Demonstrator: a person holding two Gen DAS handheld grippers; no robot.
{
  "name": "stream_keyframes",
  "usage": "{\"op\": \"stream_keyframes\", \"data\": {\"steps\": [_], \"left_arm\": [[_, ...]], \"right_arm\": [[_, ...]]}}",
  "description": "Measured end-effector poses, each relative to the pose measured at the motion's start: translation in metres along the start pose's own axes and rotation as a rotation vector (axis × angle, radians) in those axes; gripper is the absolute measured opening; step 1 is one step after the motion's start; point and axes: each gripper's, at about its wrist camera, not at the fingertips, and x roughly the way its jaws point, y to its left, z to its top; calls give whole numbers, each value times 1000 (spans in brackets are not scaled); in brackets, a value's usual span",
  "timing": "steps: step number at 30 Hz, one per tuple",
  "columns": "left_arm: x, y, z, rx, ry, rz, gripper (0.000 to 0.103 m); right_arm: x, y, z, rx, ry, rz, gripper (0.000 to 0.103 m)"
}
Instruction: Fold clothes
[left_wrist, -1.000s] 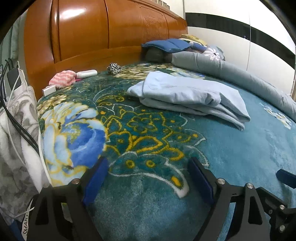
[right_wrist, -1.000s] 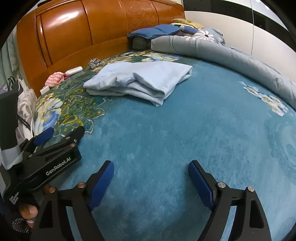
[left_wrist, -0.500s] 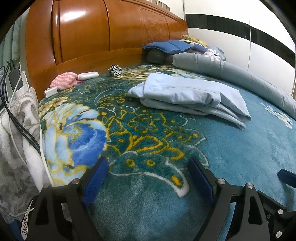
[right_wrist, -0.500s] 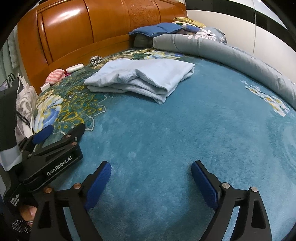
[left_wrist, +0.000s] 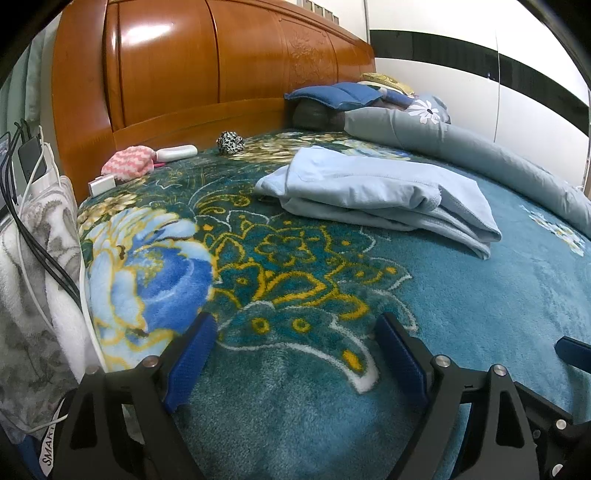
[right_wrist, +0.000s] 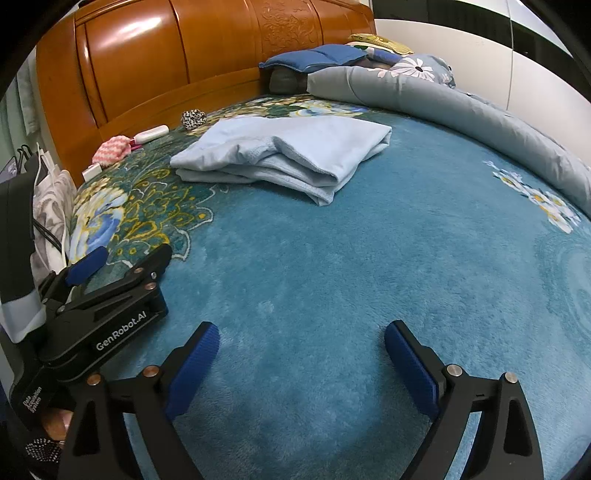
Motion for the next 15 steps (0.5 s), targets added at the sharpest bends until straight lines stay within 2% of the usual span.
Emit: {"op": "stream_keyframes", "data": {"steps": [15], "left_arm": [[0, 0, -1, 0, -6, 1, 89]], "right_arm": [[1, 1, 0, -3, 2, -2, 95]]}}
